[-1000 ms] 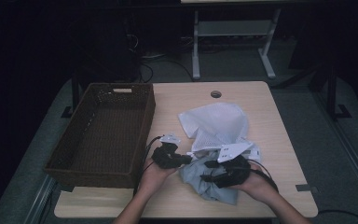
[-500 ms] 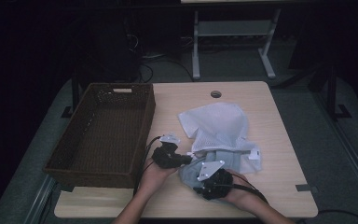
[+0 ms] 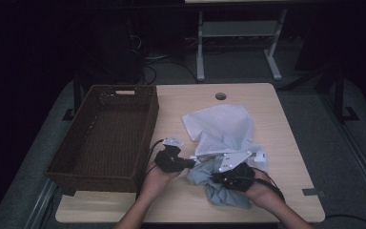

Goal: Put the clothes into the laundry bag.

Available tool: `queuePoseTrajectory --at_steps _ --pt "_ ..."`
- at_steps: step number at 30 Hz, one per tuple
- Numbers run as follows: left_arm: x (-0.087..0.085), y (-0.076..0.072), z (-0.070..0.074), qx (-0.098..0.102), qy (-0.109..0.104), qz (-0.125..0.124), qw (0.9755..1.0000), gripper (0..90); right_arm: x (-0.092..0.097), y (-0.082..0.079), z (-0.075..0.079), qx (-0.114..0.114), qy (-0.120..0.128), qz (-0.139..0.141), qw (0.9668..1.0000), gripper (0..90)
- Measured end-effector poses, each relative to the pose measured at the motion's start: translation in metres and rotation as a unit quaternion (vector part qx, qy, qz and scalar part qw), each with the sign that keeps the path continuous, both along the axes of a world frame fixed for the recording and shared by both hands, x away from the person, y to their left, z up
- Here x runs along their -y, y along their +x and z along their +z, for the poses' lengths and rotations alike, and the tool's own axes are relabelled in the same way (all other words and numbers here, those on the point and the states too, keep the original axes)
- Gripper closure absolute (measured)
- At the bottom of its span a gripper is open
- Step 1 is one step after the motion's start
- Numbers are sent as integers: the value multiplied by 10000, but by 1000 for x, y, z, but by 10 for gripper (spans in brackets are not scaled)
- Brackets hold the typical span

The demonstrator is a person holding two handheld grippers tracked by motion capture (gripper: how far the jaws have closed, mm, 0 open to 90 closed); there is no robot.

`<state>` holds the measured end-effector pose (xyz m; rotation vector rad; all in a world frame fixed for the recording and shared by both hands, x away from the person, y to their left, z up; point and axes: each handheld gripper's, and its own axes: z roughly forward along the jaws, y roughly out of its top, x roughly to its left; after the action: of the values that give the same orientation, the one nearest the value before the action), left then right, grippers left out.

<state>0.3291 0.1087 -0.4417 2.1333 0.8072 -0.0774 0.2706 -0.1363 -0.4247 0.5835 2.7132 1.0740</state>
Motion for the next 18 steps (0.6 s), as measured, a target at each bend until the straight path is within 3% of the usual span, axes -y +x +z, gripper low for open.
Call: queuePoseTrajectory --at_steps 7,10,13,18 --pt "0 0 -1 3 44 4 10000 892 28 12 15 21 233 -443 9987 857" --pt "-1 1 -1 64 223 71 9997 893 36 14 19 71 243 -589 9979 859" --pt "-3 1 -3 -36 171 60 9998 894 46 19 24 73 420 -764 9962 859" --pt "2 -2 -4 -105 246 -69 9996 894 44 24 21 277 429 -1026 9934 858"
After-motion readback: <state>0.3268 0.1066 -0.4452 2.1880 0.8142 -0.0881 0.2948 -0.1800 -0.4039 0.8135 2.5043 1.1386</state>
